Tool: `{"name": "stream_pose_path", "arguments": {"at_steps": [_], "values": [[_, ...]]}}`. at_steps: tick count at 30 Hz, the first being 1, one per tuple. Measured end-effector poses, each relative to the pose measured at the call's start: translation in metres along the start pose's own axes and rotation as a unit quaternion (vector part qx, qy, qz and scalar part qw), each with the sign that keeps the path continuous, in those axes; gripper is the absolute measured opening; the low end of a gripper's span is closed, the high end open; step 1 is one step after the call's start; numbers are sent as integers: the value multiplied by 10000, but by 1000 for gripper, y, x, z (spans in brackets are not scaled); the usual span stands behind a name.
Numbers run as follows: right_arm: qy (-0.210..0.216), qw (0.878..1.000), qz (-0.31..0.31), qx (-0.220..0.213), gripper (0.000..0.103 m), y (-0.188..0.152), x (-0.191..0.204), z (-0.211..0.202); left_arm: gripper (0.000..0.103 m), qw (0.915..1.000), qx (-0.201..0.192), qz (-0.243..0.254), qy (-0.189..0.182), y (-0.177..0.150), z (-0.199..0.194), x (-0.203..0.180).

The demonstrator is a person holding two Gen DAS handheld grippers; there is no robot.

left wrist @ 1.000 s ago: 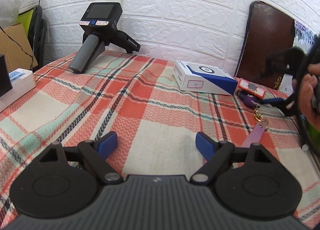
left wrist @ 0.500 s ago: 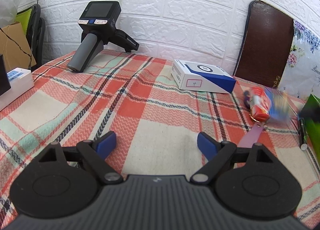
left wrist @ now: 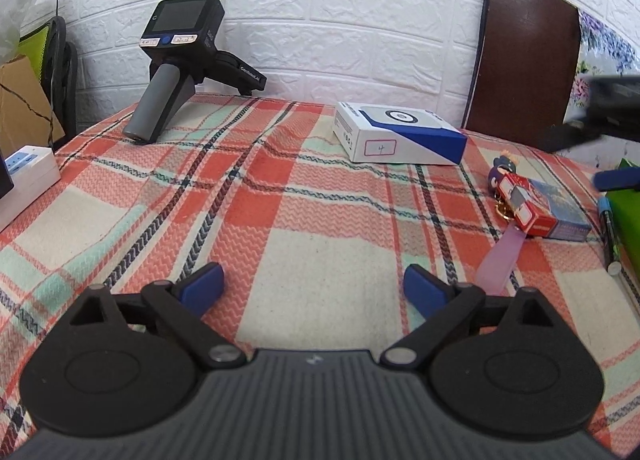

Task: Organize objects
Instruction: 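Reach the right tool to the small blue-and-red box and grasp it, then carry the blue-and-red box into the green box and open the right tool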

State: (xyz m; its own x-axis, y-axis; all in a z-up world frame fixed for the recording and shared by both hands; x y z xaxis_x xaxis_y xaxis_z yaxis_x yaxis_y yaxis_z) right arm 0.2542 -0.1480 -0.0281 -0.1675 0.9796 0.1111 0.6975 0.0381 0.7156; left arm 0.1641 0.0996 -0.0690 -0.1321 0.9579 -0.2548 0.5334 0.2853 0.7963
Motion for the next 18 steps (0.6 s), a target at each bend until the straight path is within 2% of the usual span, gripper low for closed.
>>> {"name": "stream_pose_path", "arguments": {"at_steps": [2, 3, 4, 6, 11, 15, 18], "values": [[-76, 9987, 328, 392, 101, 3, -8, 30, 99, 10000, 12, -14, -10, 0, 0, 1], [-191, 9978, 251, 578, 95, 0, -7, 42, 99, 10000, 20, -30, -22, 0, 1, 1], [-252, 9974, 109, 666, 94, -7, -4, 48, 100, 10000, 27, -37, -35, 1, 1, 1], [-424, 9965, -500, 527, 93, -16, 12, 41, 101, 9999, 48, -43, -78, 1, 2, 1], [-54, 9934, -1072, 411, 93, -67, 45, 0, 103, 9997, 65, -129, -179, 2, 2, 3], [38, 9796, -1992, 263, 94, -126, 77, -52, 103, 9996, 89, -144, -225, 2, 2, 4], [410, 9737, -2237, 119, 103, -156, 97, -87, 103, 9995, 198, -60, -254, 3, -1, 3]]}}
Point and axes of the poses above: each gripper's, at about its wrist camera, not at the fingertips, and z roughly the way its jaws point, x to its left, y to its top, the point moved 2 cm from there along z, roughly the way its jaws point, and after that the axes turned 15 degrees about -z, right-handed, at the moved point
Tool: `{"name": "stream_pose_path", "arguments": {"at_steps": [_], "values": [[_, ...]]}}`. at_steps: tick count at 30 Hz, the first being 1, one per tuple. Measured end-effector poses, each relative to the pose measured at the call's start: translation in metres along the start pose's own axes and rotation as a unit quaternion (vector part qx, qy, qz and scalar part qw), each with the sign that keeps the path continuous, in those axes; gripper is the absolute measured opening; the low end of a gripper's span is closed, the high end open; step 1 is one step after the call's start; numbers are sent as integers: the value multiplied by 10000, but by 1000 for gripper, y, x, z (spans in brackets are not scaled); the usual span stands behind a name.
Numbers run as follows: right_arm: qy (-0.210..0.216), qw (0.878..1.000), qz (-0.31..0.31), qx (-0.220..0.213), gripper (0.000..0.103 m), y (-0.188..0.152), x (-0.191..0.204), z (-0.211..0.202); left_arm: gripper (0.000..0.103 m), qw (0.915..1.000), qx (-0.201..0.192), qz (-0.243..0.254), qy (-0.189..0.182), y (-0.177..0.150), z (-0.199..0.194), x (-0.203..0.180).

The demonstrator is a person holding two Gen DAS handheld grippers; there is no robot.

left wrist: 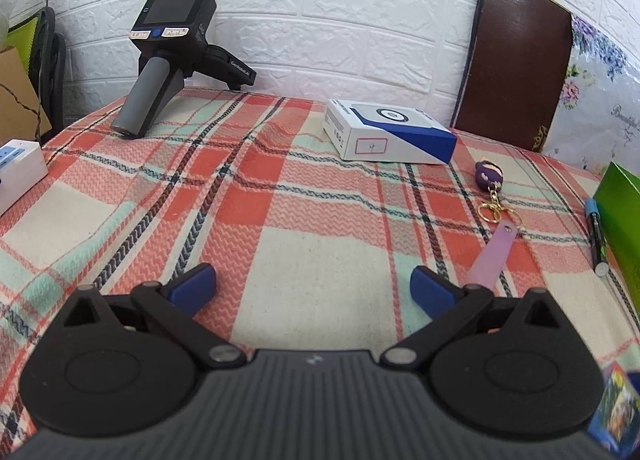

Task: Organize objects
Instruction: 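Carry the blue-and-red box into the green box and open the right tool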

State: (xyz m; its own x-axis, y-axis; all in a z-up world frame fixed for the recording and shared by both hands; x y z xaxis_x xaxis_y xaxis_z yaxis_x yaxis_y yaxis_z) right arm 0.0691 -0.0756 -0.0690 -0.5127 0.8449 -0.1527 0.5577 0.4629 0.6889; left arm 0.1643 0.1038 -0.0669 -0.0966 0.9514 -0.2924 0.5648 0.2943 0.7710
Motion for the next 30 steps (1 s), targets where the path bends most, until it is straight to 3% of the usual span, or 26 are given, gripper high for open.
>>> {"name": "stream_pose_path", "arguments": {"at_steps": [3, 5, 8, 10, 13, 15, 18, 22, 23, 27, 30], "values": [[-161, 9989, -263, -341, 103, -11, 15, -27, 101, 9998, 191, 63, 72, -4, -20, 3], [-238, 9978, -401, -463, 103, -15, 16, -40, 94, 9984, 424, -273, -265, -6, -44, 9], [-190, 9979, -391, -472, 103, -20, 12, -47, 87, 9903, 923, -547, -880, -14, -76, 6], [-128, 9984, -307, -457, 103, -26, 9, -46, 86, 9845, 1275, -373, -1144, -24, -88, -8], [55, 9986, -190, -492, 103, -28, 4, -40, 84, 9781, 1742, -45, -1138, -45, -91, -29], [51, 9981, -322, -518, 103, -29, 8, -37, 84, 9709, 2057, -204, -1213, -54, -85, -34], [96, 9975, -502, -492, 99, -29, 13, -28, 84, 9737, 1983, -110, -1118, -57, -79, -45], [143, 9978, -403, -512, 93, -26, 12, -15, 60, 9733, 1934, 117, -1231, -60, -74, -67], [99, 9977, -395, -539, 93, -25, 12, -17, 60, 9745, 1911, 157, -1168, -55, -76, -71], [-382, 9936, -275, -1026, 93, -28, -1, -45, 60, 9743, 1594, 430, -1532, -35, -95, -102], [-1053, 9836, -252, -1445, 93, -28, -23, -76, 60, 9684, 1302, 723, -2001, -19, -105, -142]]}}
Point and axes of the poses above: each gripper's, at about its wrist camera, not at the fingertips, and z roughly the way its jaws point, x to its left, y to its top, the point moved 2 cm from there along z, roughly the way its jaws point, and after that the axes turned 15 degrees about -z, right-handed, at the moved point
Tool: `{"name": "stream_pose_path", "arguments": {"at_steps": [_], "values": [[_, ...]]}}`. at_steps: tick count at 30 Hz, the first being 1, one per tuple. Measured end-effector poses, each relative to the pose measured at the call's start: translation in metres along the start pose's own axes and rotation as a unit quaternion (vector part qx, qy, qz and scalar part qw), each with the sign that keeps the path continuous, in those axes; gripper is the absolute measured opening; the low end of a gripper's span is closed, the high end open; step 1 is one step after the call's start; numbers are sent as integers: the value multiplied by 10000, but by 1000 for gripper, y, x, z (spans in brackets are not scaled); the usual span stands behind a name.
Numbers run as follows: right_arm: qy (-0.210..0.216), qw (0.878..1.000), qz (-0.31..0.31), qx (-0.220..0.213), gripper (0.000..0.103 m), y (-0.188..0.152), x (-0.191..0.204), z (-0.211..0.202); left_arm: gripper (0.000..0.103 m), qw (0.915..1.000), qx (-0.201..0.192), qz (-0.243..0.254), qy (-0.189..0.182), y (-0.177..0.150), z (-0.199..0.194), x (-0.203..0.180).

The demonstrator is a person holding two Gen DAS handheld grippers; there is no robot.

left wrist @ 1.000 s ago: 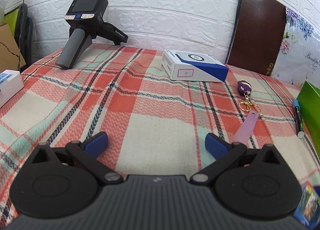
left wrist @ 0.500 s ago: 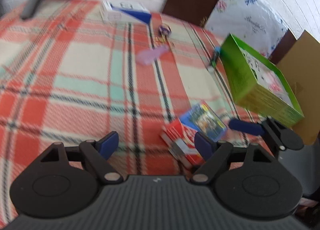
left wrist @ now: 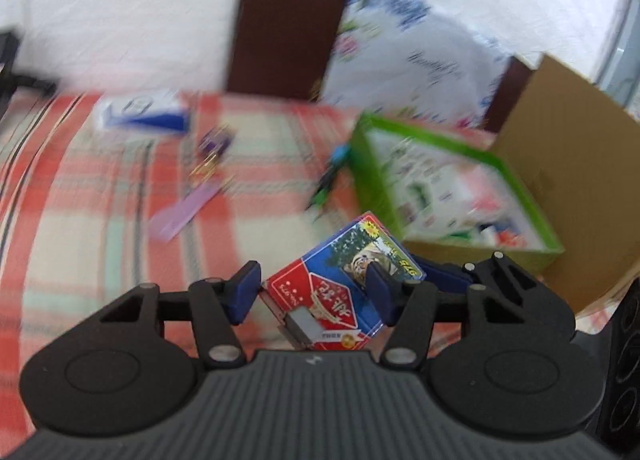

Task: Organize objects
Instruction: 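Carry the blue-and-red box into the green box and open the right tool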

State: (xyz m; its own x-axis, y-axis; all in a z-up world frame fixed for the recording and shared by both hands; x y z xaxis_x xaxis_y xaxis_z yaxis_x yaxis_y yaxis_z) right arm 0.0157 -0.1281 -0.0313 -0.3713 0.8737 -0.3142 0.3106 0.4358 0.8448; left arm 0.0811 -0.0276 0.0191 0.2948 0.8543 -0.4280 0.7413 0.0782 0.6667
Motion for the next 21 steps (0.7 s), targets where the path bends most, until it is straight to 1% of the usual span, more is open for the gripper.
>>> {"name": "stream_pose_path", "arguments": {"at_steps": [2, 5, 7, 11, 13, 14, 16, 17, 18, 21], "values": [[-462, 9989, 42, -64, 93, -2, -22, -11, 60, 9993, 1, 284, -244, 10, 15, -28], [-970, 9946, 372, 71, 93, -14, -61, -22, 60, 9965, 87, 629, -549, 17, 44, -71], [-1296, 9896, 597, 187, 93, -25, -87, -28, 60, 9937, 165, 836, -732, 18, 64, -99], [-1810, 9776, 1000, 382, 93, -50, -129, -43, 60, 9871, 310, 1177, -1039, 13, 97, -147], [-2026, 9717, 1106, 495, 94, -62, -145, -47, 60, 9844, 370, 1300, -1130, 9, 111, -162], [-2108, 9692, 1136, 582, 94, -68, -152, -46, 60, 9834, 427, 1358, -1127, 6, 118, -168], [-2236, 9644, 1102, 887, 97, -78, -161, -42, 60, 9839, 474, 1455, -926, 1, 130, -174], [-2336, 9615, 1094, 948, 98, -80, -163, -43, 60, 9842, 479, 1487, -834, -1, 132, -174], [-2383, 9604, 1126, 901, 100, -82, -164, -46, 60, 9846, 484, 1474, -804, -2, 131, -171], [-2325, 9632, 1161, 691, 100, -80, -163, -57, 60, 9872, 445, 1334, -746, -1, 123, -161]]}}
Point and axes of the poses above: each gripper's, at about its wrist camera, not at the fingertips, and z roughly the way its jaws point, x to its left, y to its top, the point moved 2 cm from there along z, roughly the way its jaws point, and after that the axes turned 15 degrees about -z, right-handed, at the moved point
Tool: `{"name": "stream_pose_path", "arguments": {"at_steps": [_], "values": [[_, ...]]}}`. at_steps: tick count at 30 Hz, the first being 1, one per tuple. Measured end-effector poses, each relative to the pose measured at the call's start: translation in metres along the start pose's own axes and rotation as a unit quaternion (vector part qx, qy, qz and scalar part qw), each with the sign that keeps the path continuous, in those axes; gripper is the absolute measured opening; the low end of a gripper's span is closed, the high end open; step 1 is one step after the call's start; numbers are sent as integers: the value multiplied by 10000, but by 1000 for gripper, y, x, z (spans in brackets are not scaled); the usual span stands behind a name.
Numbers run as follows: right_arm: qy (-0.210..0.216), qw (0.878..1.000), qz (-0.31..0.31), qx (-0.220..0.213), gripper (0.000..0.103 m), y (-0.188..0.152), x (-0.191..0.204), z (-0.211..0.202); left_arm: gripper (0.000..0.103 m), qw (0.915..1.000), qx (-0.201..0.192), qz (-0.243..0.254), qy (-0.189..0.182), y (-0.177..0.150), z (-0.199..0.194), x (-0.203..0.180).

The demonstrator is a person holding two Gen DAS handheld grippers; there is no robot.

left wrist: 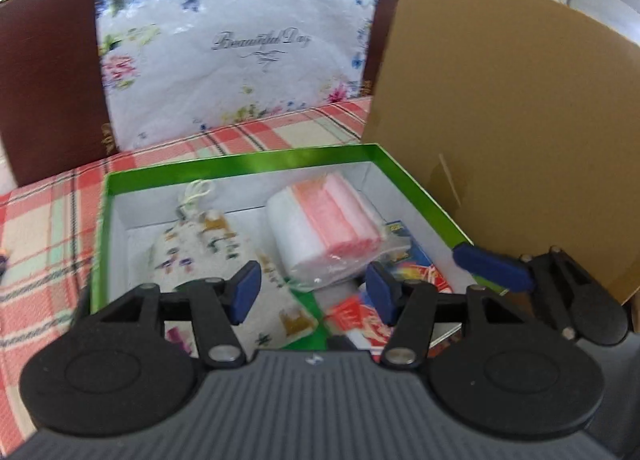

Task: Organize objects
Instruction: 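Carry the blue-and-red box into the green box and open the right tool, then reach the right tool to the purple figure keychain and grasp it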

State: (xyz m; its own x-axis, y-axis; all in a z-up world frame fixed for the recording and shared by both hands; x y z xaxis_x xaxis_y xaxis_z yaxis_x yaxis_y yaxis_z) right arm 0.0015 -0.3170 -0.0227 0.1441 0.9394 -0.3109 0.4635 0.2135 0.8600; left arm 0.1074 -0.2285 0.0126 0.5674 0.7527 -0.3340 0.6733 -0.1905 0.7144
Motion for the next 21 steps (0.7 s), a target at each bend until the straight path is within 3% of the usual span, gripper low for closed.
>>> {"name": "stream_pose_path", "arguments": {"at_steps": [11, 21], "values": [[319, 9984, -303, -367, 98, 31, 40, -21, 61, 9937, -632, -626, 687, 2, -61, 67], [854, 9939, -507, -470, 89, 55, 92, -21, 64, 9768, -849, -1184, 1571, -23, -101, 151]]}}
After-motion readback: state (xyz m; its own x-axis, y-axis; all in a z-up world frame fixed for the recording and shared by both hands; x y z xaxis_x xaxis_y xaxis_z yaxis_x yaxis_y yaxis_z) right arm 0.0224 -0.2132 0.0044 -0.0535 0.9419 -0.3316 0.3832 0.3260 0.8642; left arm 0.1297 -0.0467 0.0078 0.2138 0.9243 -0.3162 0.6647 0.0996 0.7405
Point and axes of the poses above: each gripper's, at about its wrist camera, not at the fingertips, and z roughly the way its jaws point, x to its left, y to its top, the point moved 2 cm from there along z, roughly the way its jaws point, and after that the axes turned 15 degrees about -z, right-handed, at the moved point
